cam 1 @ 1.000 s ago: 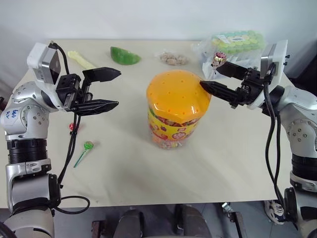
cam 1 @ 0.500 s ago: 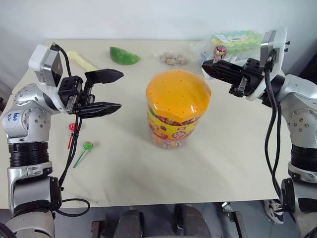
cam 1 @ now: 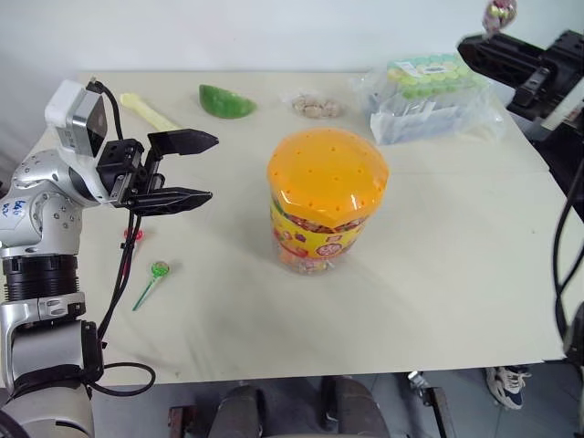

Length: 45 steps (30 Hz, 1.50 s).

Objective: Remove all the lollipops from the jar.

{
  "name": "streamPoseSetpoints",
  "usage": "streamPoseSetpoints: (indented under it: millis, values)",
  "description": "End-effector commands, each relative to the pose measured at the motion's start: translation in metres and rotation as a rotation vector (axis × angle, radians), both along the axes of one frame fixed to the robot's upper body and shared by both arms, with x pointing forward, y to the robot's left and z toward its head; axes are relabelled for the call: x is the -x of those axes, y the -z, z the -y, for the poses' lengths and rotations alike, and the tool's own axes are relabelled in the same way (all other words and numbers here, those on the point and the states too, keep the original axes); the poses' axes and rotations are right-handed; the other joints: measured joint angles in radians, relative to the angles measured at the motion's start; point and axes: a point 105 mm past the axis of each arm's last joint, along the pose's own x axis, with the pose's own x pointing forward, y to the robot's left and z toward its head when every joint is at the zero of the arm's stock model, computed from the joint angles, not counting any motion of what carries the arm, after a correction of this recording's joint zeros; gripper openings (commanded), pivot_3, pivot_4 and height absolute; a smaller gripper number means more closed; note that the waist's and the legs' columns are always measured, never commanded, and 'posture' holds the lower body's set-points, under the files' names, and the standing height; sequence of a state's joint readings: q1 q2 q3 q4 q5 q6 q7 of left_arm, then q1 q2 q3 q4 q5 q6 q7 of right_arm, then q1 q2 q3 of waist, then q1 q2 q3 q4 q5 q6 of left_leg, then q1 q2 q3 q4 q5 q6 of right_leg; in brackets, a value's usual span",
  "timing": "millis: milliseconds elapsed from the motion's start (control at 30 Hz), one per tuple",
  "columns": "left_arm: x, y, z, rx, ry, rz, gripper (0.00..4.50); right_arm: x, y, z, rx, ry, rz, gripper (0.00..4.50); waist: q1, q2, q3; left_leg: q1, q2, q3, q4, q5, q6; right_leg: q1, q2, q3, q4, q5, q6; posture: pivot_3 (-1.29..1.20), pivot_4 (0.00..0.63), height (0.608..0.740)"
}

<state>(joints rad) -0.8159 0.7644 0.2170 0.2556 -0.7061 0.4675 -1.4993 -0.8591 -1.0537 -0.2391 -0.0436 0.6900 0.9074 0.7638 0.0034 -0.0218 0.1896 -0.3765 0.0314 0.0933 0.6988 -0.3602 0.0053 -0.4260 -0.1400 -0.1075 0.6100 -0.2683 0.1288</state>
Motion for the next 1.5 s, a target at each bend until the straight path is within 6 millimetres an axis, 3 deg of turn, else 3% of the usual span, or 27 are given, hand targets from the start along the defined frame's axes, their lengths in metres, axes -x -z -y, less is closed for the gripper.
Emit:
streamPoseSetpoints:
  millis: [33, 100, 167, 300, 667, 767, 933, 1133, 1333, 1500]
  values:
    - [0.003, -0.006, -0.007, -0.007, -0.018, 0.017, 4.50, 0.001, 0.028, 0.037, 0.050, 0.166, -0.137, 0.06, -0.003, 0.000, 0.000, -0.001, -0.001, 0.001, 0.000, 0.000, 0.000, 0.000, 0.000, 0.000, -0.001, 0.000, 0.000, 0.00, 0.150, 0.740]
    - [0.002, -0.004, -0.009, -0.016, -0.036, 0.003, 4.50, 0.000, 0.060, 0.067, 0.084, 0.300, -0.253, 0.06, -0.004, 0.000, 0.000, 0.000, 0.000, 0.002, 0.000, 0.000, 0.000, -0.001, 0.000, 0.001, 0.000, 0.000, 0.000, 0.00, 0.150, 0.740]
    - [0.002, -0.002, -0.011, -0.018, -0.051, -0.013, 4.50, 0.004, 0.090, 0.083, 0.115, 0.367, -0.378, 0.06, -0.005, 0.000, 0.000, 0.000, 0.000, 0.002, 0.000, 0.000, 0.000, -0.001, 0.000, 0.001, 0.000, 0.000, 0.000, 0.00, 0.150, 0.740]
    - [-0.009, 0.007, -0.016, -0.049, -0.147, -0.065, 4.50, 0.004, 0.127, 0.093, 0.108, 0.433, -0.476, 0.06, -0.008, 0.001, 0.000, 0.000, 0.000, 0.003, 0.000, 0.000, 0.000, -0.002, 0.000, 0.002, 0.001, 0.000, 0.000, 0.00, 0.150, 0.740]
    - [-0.010, 0.021, -0.019, -0.077, -0.254, -0.118, 4.50, -0.024, 0.176, 0.113, 0.062, 0.547, -0.520, 0.06, -0.006, 0.001, 0.000, 0.000, 0.000, 0.003, 0.001, 0.000, 0.000, -0.002, 0.000, 0.002, 0.002, 0.000, 0.000, 0.00, 0.150, 0.740]
    - [-0.008, 0.024, -0.021, -0.090, -0.276, -0.121, 4.50, -0.030, 0.183, 0.113, 0.049, 0.557, -0.523, 0.73, -0.007, 0.001, 0.000, 0.000, 0.000, 0.003, 0.001, 0.000, 0.000, -0.002, 0.000, 0.002, 0.001, 0.000, 0.000, 0.00, 0.150, 0.740]
    - [-0.006, 0.029, -0.026, -0.108, -0.322, -0.123, 4.50, -0.028, 0.187, 0.110, 0.045, 0.530, -0.516, 2.41, -0.007, 0.001, 0.000, 0.000, 0.000, 0.003, 0.001, 0.000, 0.000, -0.002, 0.000, 0.002, 0.001, 0.000, 0.000, 0.00, 0.150, 0.740]
    - [-0.009, 0.027, -0.030, -0.096, -0.377, -0.111, 4.50, -0.014, 0.159, 0.097, 0.032, 0.425, -0.402, 4.48, -0.004, 0.001, 0.000, 0.000, 0.000, 0.003, 0.001, 0.000, 0.000, -0.001, 0.000, 0.002, 0.002, 0.000, 0.000, 0.00, 0.150, 0.740]
    - [-0.008, 0.033, -0.032, -0.105, -0.381, -0.108, 4.50, 0.019, 0.113, 0.048, 0.059, 0.131, -0.195, 4.48, -0.003, 0.001, 0.000, 0.000, 0.000, 0.003, 0.000, 0.000, 0.000, -0.001, 0.000, 0.002, 0.002, 0.000, 0.000, 0.00, 0.150, 0.740]
    - [-0.008, 0.039, -0.036, -0.110, -0.386, -0.136, 4.50, 0.037, 0.106, 0.013, 0.075, -0.101, -0.099, 4.48, -0.004, 0.001, 0.000, 0.001, 0.000, 0.003, 0.000, 0.000, 0.000, -0.001, 0.000, 0.002, 0.002, 0.000, 0.000, 0.00, 0.150, 0.740]
